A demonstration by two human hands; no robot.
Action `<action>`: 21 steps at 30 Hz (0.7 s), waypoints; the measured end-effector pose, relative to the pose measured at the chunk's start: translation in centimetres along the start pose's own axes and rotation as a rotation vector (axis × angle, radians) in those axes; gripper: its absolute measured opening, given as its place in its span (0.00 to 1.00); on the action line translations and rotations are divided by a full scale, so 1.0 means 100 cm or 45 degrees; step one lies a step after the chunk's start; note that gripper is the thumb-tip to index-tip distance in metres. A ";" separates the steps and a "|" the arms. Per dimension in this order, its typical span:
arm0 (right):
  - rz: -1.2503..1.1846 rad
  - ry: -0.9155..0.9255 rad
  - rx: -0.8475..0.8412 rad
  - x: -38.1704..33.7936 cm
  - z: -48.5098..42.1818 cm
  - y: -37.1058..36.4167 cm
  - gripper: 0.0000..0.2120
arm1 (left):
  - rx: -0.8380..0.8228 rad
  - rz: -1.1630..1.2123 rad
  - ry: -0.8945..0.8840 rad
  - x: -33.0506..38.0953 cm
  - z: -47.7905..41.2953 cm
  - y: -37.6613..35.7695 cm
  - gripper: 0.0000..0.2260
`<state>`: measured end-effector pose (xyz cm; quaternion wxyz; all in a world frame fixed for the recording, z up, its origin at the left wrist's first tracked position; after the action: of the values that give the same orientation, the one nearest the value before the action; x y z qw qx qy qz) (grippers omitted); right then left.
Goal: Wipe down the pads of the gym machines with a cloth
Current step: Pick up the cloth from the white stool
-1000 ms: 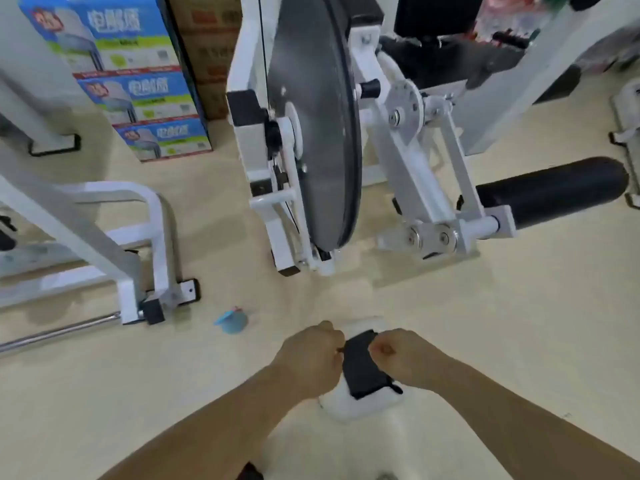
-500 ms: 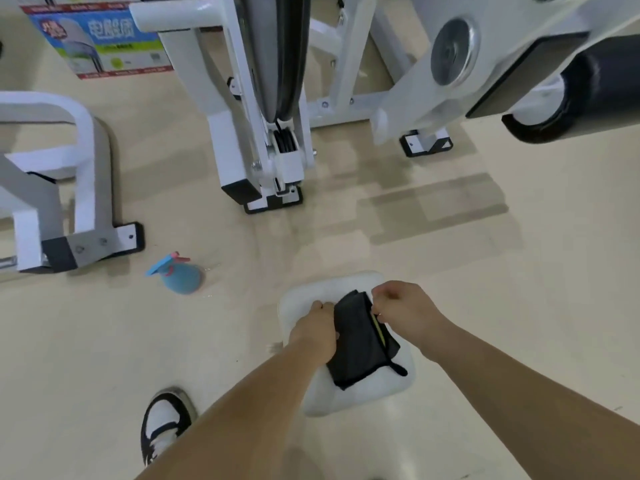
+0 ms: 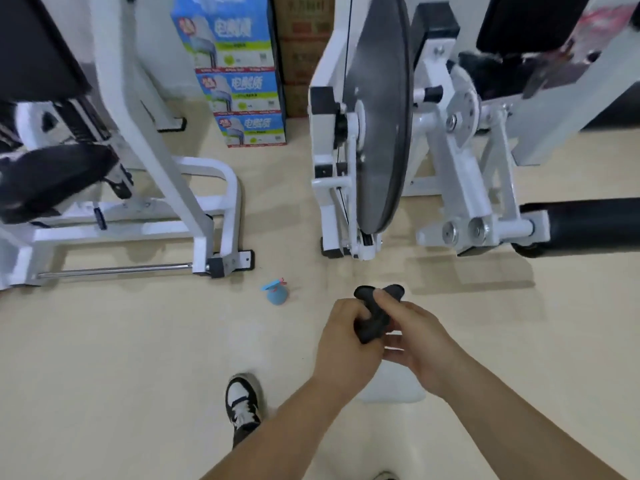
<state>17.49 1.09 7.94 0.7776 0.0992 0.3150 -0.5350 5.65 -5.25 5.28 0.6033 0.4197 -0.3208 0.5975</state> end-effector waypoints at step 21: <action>0.624 0.305 -0.459 -0.266 0.086 -0.465 0.15 | 0.603 0.202 -0.138 0.200 0.180 0.453 0.19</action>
<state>-26.96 -1.60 39.00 0.8457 0.0951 0.4607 -0.2519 -35.53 -15.21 36.56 0.4213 0.5542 -0.2357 0.6781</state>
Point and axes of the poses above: each hand's wrist, its own z-axis away from the middle knuckle, its own y-axis out of the back of the hand, x = y × z, the point moved 3 cm from there along -z, towards the middle knuckle, and after that the axes turned 10 degrees about -x, right-handed, at the moved point
